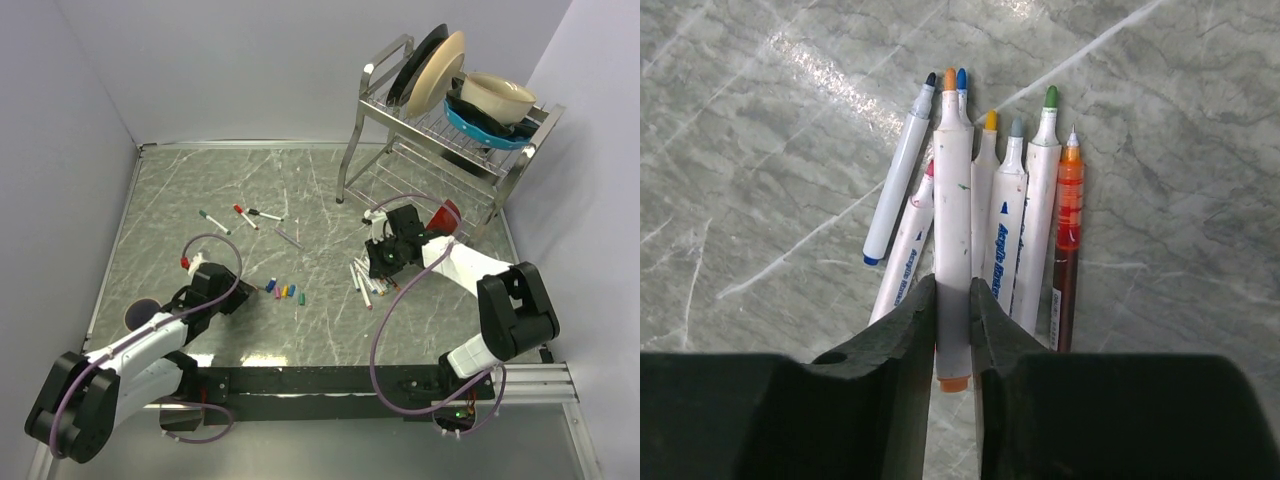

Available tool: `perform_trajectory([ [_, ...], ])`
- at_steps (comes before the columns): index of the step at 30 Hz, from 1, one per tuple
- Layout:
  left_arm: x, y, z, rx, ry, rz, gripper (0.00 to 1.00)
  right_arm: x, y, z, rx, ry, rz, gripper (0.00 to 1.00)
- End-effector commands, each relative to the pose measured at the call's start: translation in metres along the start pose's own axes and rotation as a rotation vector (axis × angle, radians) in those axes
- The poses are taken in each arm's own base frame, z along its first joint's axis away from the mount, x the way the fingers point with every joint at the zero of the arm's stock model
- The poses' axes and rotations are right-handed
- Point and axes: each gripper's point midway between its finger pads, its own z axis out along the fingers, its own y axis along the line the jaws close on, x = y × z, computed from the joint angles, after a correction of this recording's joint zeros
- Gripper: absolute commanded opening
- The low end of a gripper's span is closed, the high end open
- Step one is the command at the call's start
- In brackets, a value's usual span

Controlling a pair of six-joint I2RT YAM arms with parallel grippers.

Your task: Open the pen caps

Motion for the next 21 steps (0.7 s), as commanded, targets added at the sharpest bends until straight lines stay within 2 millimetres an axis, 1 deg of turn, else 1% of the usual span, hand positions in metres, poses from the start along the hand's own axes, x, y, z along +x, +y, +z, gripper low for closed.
perform_trajectory([
  [1, -0.005, -0.015, 0.000, 0.054, -0.011, -0.008, 0.43, -0.014, -0.002, -0.002, 0.002, -0.014, 0.003, 0.27],
  [4, -0.007, -0.017, -0.001, 0.056, -0.018, -0.009, 0.46, -0.016, -0.002, -0.004, 0.003, -0.020, 0.002, 0.28],
  [5, -0.008, -0.017, -0.001, 0.055, -0.019, -0.007, 0.48, -0.016, -0.002, -0.005, 0.004, -0.022, 0.002, 0.31],
  [6, -0.011, -0.021, -0.003, 0.065, -0.027, -0.005, 0.50, -0.017, -0.001, -0.005, 0.003, -0.024, -0.002, 0.32],
  [7, -0.012, -0.021, -0.003, 0.058, -0.031, -0.002, 0.52, -0.018, -0.002, -0.006, 0.004, -0.029, -0.002, 0.34],
  [9, -0.017, -0.029, -0.006, 0.080, -0.045, 0.016, 0.59, -0.021, -0.001, -0.008, 0.007, -0.039, -0.005, 0.36],
  [10, -0.017, -0.028, -0.007, 0.069, -0.040, 0.024, 0.62, -0.022, -0.001, -0.010, 0.009, -0.041, -0.009, 0.38],
  [11, -0.019, -0.030, -0.008, 0.072, -0.043, 0.041, 0.68, -0.024, -0.001, -0.012, 0.011, -0.050, -0.014, 0.39],
  [14, -0.032, -0.046, -0.014, 0.098, -0.070, 0.074, 0.78, -0.031, 0.001, -0.020, 0.011, -0.080, -0.037, 0.41],
  [15, -0.035, -0.048, -0.015, 0.100, -0.072, 0.083, 0.80, -0.034, 0.002, -0.023, 0.006, -0.090, -0.049, 0.41],
  [16, -0.041, -0.050, -0.016, 0.105, -0.086, 0.083, 0.84, -0.039, 0.009, -0.032, -0.025, -0.111, -0.098, 0.43],
  [17, -0.046, -0.059, -0.018, 0.137, -0.089, 0.102, 0.87, -0.042, 0.014, -0.037, -0.051, -0.118, -0.131, 0.43],
  [18, -0.050, -0.063, -0.019, 0.155, -0.094, 0.109, 0.88, -0.043, 0.022, -0.043, -0.091, -0.123, -0.165, 0.44],
  [19, -0.058, -0.065, -0.019, 0.165, -0.109, 0.105, 0.92, -0.045, 0.039, -0.056, -0.179, -0.131, -0.238, 0.44],
  [21, -0.072, -0.074, -0.017, 0.191, -0.136, 0.101, 0.94, -0.043, 0.058, -0.070, -0.278, -0.146, -0.302, 0.44],
])
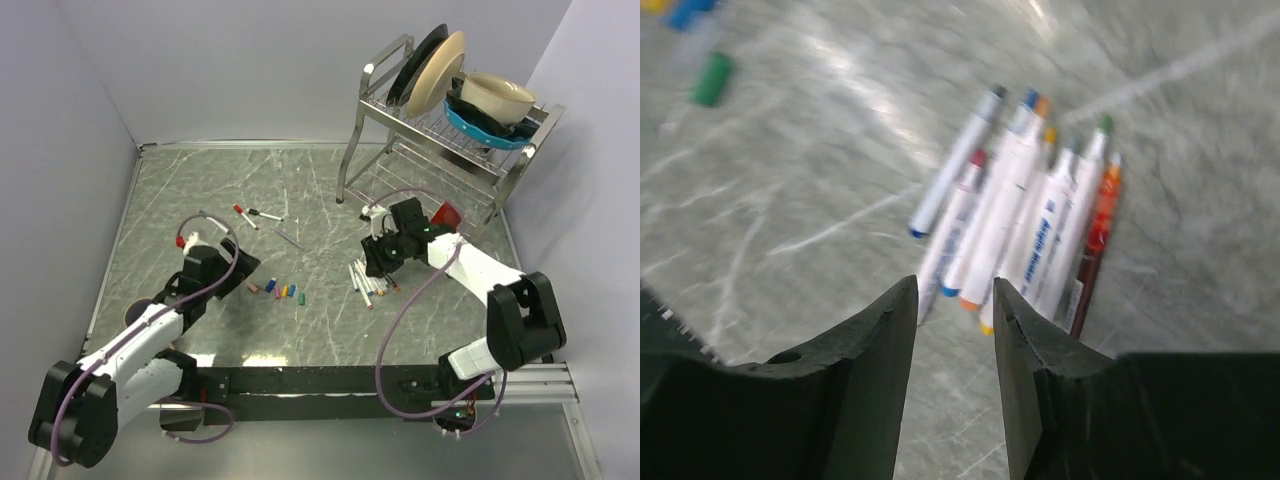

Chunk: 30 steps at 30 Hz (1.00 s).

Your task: Open the pen caps

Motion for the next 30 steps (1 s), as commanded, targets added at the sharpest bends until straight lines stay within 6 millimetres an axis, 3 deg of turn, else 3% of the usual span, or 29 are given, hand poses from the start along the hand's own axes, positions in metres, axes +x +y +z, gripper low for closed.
perform_trajectory([
  [1, -0.042, -0.025, 0.002, 0.084, -0.082, 0.027, 0.94, -0.036, 0.048, -0.052, -0.212, -0.152, -0.245, 0.44],
  [2, -0.055, -0.032, 0.002, 0.088, -0.103, 0.020, 0.94, -0.038, 0.053, -0.057, -0.220, -0.176, -0.262, 0.44],
  [4, -0.067, -0.017, 0.014, -0.004, -0.099, -0.002, 0.95, -0.043, 0.055, -0.066, -0.199, -0.225, -0.290, 0.44],
  [5, -0.082, -0.027, 0.016, -0.012, -0.110, -0.014, 0.94, -0.044, 0.055, -0.068, -0.193, -0.236, -0.294, 0.45],
  [7, -0.092, 0.000, 0.029, -0.169, -0.097, -0.043, 0.93, -0.046, 0.058, -0.074, -0.194, -0.255, -0.304, 0.45],
  [8, -0.105, -0.005, 0.038, -0.196, -0.096, -0.047, 0.93, -0.047, 0.059, -0.075, -0.195, -0.261, -0.308, 0.45],
  [10, -0.112, 0.006, 0.044, -0.290, -0.075, -0.052, 0.90, -0.048, 0.062, -0.078, -0.205, -0.276, -0.317, 0.45],
  [11, -0.122, 0.003, 0.055, -0.326, -0.063, -0.047, 0.88, -0.048, 0.063, -0.078, -0.206, -0.280, -0.322, 0.46],
  [13, -0.125, 0.018, 0.059, -0.442, -0.031, -0.048, 0.71, -0.048, 0.064, -0.081, -0.208, -0.285, -0.324, 0.46],
  [14, -0.135, 0.017, 0.071, -0.473, -0.026, -0.050, 0.63, -0.049, 0.066, -0.082, -0.212, -0.290, -0.329, 0.46],
  [16, -0.144, 0.021, 0.076, -0.534, -0.013, -0.054, 0.56, -0.049, 0.068, -0.085, -0.216, -0.300, -0.332, 0.46],
  [24, -0.143, 0.051, 0.108, -0.665, 0.055, -0.059, 0.57, -0.052, 0.069, -0.090, -0.207, -0.320, -0.340, 0.46],
  [25, -0.149, 0.047, 0.112, -0.668, 0.051, -0.059, 0.57, -0.052, 0.069, -0.090, -0.208, -0.322, -0.341, 0.46],
  [26, -0.141, 0.060, 0.115, -0.725, 0.089, -0.052, 0.56, -0.052, 0.070, -0.090, -0.211, -0.322, -0.343, 0.46],
  [30, -0.135, 0.073, 0.125, -0.789, 0.141, -0.032, 0.52, -0.052, 0.070, -0.090, -0.209, -0.322, -0.342, 0.46],
])
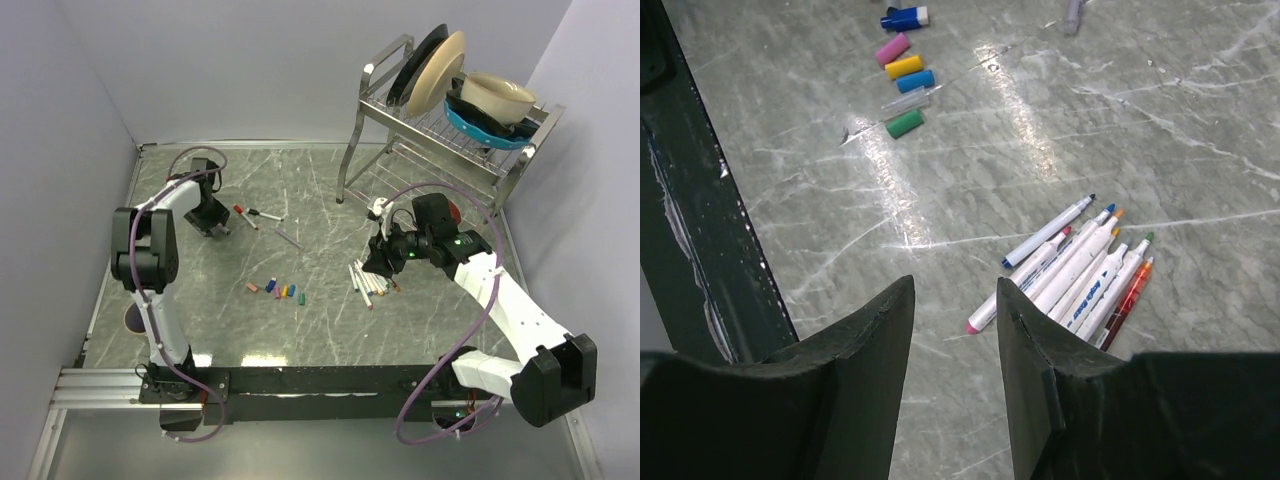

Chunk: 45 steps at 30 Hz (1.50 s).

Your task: Open the pen caps

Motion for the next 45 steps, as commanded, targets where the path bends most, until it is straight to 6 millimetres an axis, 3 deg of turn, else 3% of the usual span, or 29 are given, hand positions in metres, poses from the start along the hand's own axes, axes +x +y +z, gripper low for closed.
perform_trajectory([
  [1, 0.002, 0.014, 0.011, -0.112, 0.032, 0.052, 0.52, -0.009, 0.002, -0.005, 0.000, -0.033, -0.031, 0.46],
  [7, 0.007, 0.025, 0.020, -0.169, 0.052, 0.090, 0.50, -0.007, 0.001, -0.004, 0.004, -0.030, -0.027, 0.47],
  [11, 0.012, 0.029, 0.023, -0.165, 0.061, 0.109, 0.32, -0.007, 0.001, -0.003, 0.002, -0.030, -0.028, 0.46],
  [15, 0.021, 0.034, 0.022, -0.134, 0.070, 0.126, 0.03, -0.008, 0.002, -0.003, -0.002, -0.033, -0.029, 0.47],
  [17, 0.019, 0.023, 0.013, -0.059, 0.057, 0.119, 0.01, -0.010, 0.005, -0.005, -0.011, -0.041, -0.039, 0.46],
  [18, 0.026, 0.027, 0.012, -0.040, 0.071, 0.135, 0.01, -0.012, 0.008, -0.007, -0.022, -0.053, -0.048, 0.46],
  [20, 0.023, 0.005, -0.008, 0.108, 0.052, 0.130, 0.01, -0.020, 0.018, -0.012, -0.046, -0.105, -0.089, 0.47],
  [21, 0.035, 0.011, -0.010, 0.136, 0.075, 0.144, 0.01, -0.022, 0.020, -0.015, -0.048, -0.123, -0.101, 0.47],
  [22, 0.030, 0.003, -0.031, 0.216, 0.045, 0.144, 0.01, -0.025, 0.025, -0.017, -0.061, -0.143, -0.116, 0.48],
  [23, 0.031, -0.018, -0.046, 0.355, 0.037, 0.154, 0.01, -0.029, 0.028, -0.021, -0.058, -0.171, -0.144, 0.49],
  [24, 0.047, -0.010, -0.048, 0.400, 0.064, 0.179, 0.01, -0.030, 0.030, -0.022, -0.060, -0.184, -0.155, 0.50],
  [25, 0.044, -0.022, -0.076, 0.524, 0.021, 0.192, 0.01, -0.031, 0.033, -0.024, -0.068, -0.197, -0.167, 0.51],
  [27, 0.067, -0.036, -0.106, 0.770, 0.050, 0.232, 0.01, -0.035, 0.040, -0.027, -0.089, -0.232, -0.196, 0.64],
  [28, 0.069, -0.041, -0.134, 0.877, 0.026, 0.243, 0.01, -0.035, 0.043, -0.028, -0.101, -0.244, -0.208, 0.71],
  [30, 0.092, -0.050, -0.163, 1.048, 0.055, 0.275, 0.01, -0.038, 0.054, -0.032, -0.133, -0.291, -0.257, 0.97],
  [31, 0.098, -0.052, -0.182, 1.115, 0.043, 0.296, 0.01, -0.040, 0.056, -0.033, -0.137, -0.313, -0.264, 1.00],
  [33, 0.127, -0.056, -0.211, 1.232, 0.060, 0.350, 0.01, -0.041, 0.064, -0.034, -0.170, -0.371, -0.260, 1.00],
  [34, 0.132, -0.063, -0.230, 1.315, 0.023, 0.380, 0.01, -0.036, 0.066, -0.031, -0.191, -0.381, -0.239, 1.00],
  [36, 0.168, -0.065, -0.255, 1.410, 0.045, 0.443, 0.01, -0.039, 0.075, -0.033, -0.275, -0.408, -0.194, 1.00],
  [37, 0.173, -0.071, -0.275, 1.498, -0.006, 0.462, 0.01, -0.041, 0.077, -0.035, -0.297, -0.410, -0.205, 1.00],
  [38, 0.195, -0.070, -0.291, 1.561, 0.018, 0.492, 0.01, -0.035, 0.077, -0.030, -0.327, -0.380, -0.154, 1.00],
  [40, 0.207, -0.068, -0.309, 1.667, -0.029, 0.493, 0.01, -0.036, 0.072, -0.026, -0.347, -0.359, -0.043, 0.99],
  [41, 0.224, -0.064, -0.314, 1.701, -0.004, 0.501, 0.01, -0.040, 0.066, -0.024, -0.328, -0.371, -0.023, 0.96],
  [45, 0.250, -0.068, -0.325, 1.764, -0.002, 0.487, 0.01, -0.042, 0.054, -0.017, -0.285, -0.387, 0.116, 0.84],
])
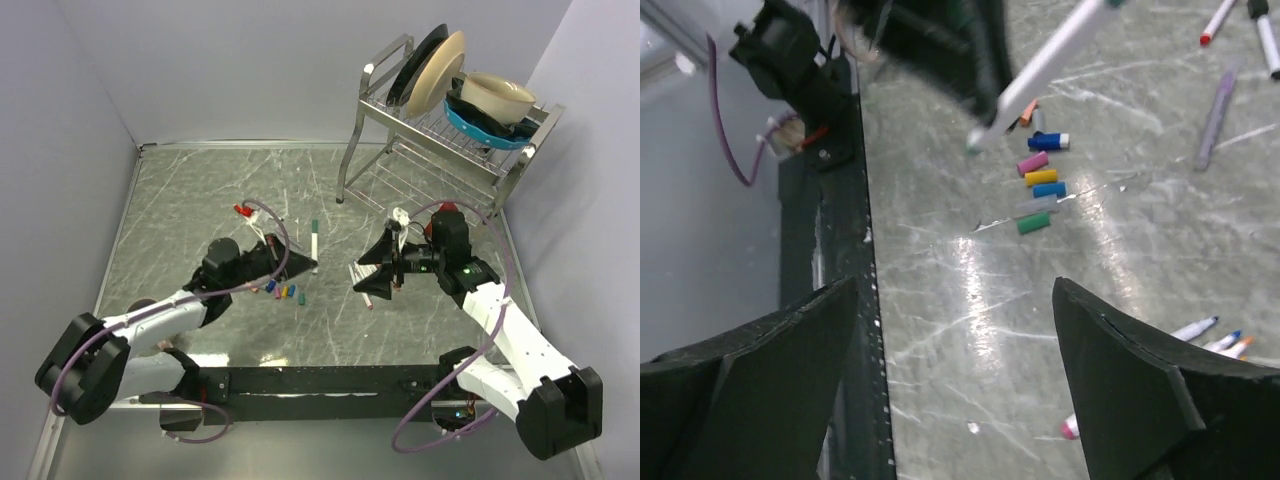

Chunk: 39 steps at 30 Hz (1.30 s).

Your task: Open the pen caps

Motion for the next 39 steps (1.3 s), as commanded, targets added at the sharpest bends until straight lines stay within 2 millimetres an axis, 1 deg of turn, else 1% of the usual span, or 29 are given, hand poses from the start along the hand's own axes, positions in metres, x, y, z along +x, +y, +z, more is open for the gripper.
perform_trajectory([
  [1, -0.013, -0.049, 0.014, 0.179, -0.137, 0.070, 0.01, -0.028, -0.010, 0.002, 0.072, -0.141, 0.138, 0.83],
  [2, -0.008, -0.056, 0.019, 0.193, -0.136, 0.069, 0.01, -0.031, -0.015, 0.002, 0.108, -0.170, 0.185, 0.83],
  [4, 0.003, -0.054, 0.029, 0.186, -0.114, 0.065, 0.01, -0.036, -0.029, 0.001, 0.199, -0.235, 0.317, 0.80],
  [5, 0.007, -0.061, 0.034, 0.197, -0.109, 0.064, 0.01, -0.036, -0.028, 0.001, 0.194, -0.242, 0.338, 0.78],
  [7, 0.015, -0.059, 0.043, 0.189, -0.093, 0.059, 0.01, -0.034, -0.027, 0.004, 0.167, -0.259, 0.359, 0.74],
  [8, 0.017, -0.065, 0.047, 0.202, -0.090, 0.061, 0.01, -0.034, -0.023, 0.005, 0.141, -0.260, 0.358, 0.72],
  [9, 0.020, -0.062, 0.052, 0.197, -0.084, 0.058, 0.01, -0.032, -0.022, 0.006, 0.131, -0.262, 0.357, 0.72],
  [11, 0.021, -0.066, 0.056, 0.214, -0.082, 0.047, 0.01, -0.031, -0.022, 0.007, 0.125, -0.268, 0.350, 0.71],
  [12, 0.025, -0.065, 0.059, 0.216, -0.072, 0.045, 0.01, -0.031, -0.024, 0.006, 0.135, -0.272, 0.349, 0.71],
  [15, 0.027, -0.067, 0.063, 0.226, -0.067, 0.039, 0.01, -0.027, -0.031, 0.008, 0.156, -0.260, 0.375, 0.69],
  [19, 0.033, -0.067, 0.067, 0.232, -0.049, 0.030, 0.01, -0.023, -0.032, 0.012, 0.143, -0.254, 0.403, 0.59],
  [20, 0.033, -0.070, 0.067, 0.245, -0.049, 0.032, 0.01, -0.022, -0.033, 0.012, 0.142, -0.255, 0.408, 0.58],
  [24, 0.040, -0.072, 0.070, 0.255, -0.030, 0.029, 0.01, -0.021, -0.029, 0.015, 0.110, -0.255, 0.410, 0.48],
  [26, 0.044, -0.072, 0.071, 0.258, -0.020, 0.025, 0.01, -0.019, -0.024, 0.017, 0.081, -0.253, 0.405, 0.33],
  [27, 0.043, -0.073, 0.071, 0.265, -0.024, 0.029, 0.02, -0.019, -0.022, 0.017, 0.068, -0.252, 0.399, 0.24],
  [28, 0.043, -0.075, 0.070, 0.272, -0.026, 0.032, 0.05, -0.019, -0.021, 0.017, 0.057, -0.252, 0.390, 0.03],
  [29, 0.045, -0.072, 0.067, 0.267, -0.027, 0.037, 0.19, -0.018, -0.019, 0.018, 0.045, -0.246, 0.386, 0.00],
  [30, 0.039, -0.077, 0.063, 0.277, -0.055, 0.048, 0.28, -0.018, -0.019, 0.017, 0.045, -0.242, 0.382, 0.00],
  [31, 0.037, -0.076, 0.060, 0.272, -0.070, 0.053, 0.38, -0.018, -0.019, 0.017, 0.048, -0.230, 0.364, 0.00],
  [32, 0.039, -0.069, 0.055, 0.248, -0.078, 0.064, 0.59, -0.017, -0.019, 0.018, 0.049, -0.219, 0.358, 0.00],
  [33, 0.031, -0.070, 0.050, 0.224, -0.110, 0.071, 0.78, -0.017, -0.020, 0.018, 0.053, -0.209, 0.347, 0.00],
  [34, 0.028, -0.067, 0.047, 0.203, -0.122, 0.081, 0.95, -0.016, -0.022, 0.018, 0.058, -0.188, 0.319, 0.00],
  [35, 0.027, -0.065, 0.044, 0.183, -0.128, 0.112, 0.99, -0.014, -0.022, 0.017, 0.055, -0.172, 0.295, 0.00],
  [36, 0.017, -0.067, 0.040, 0.158, -0.164, 0.122, 0.99, -0.012, -0.016, 0.018, 0.021, -0.144, 0.270, 0.00],
  [37, 0.020, -0.058, 0.039, 0.111, -0.148, 0.126, 0.99, -0.005, -0.016, 0.017, 0.003, -0.092, 0.214, 0.00],
  [38, 0.016, -0.055, 0.038, 0.086, -0.156, 0.144, 0.99, -0.003, -0.013, 0.017, -0.020, -0.067, 0.183, 0.00],
  [39, 0.010, -0.057, 0.036, 0.072, -0.175, 0.148, 0.99, -0.004, -0.006, 0.016, -0.069, -0.054, 0.153, 0.00],
])
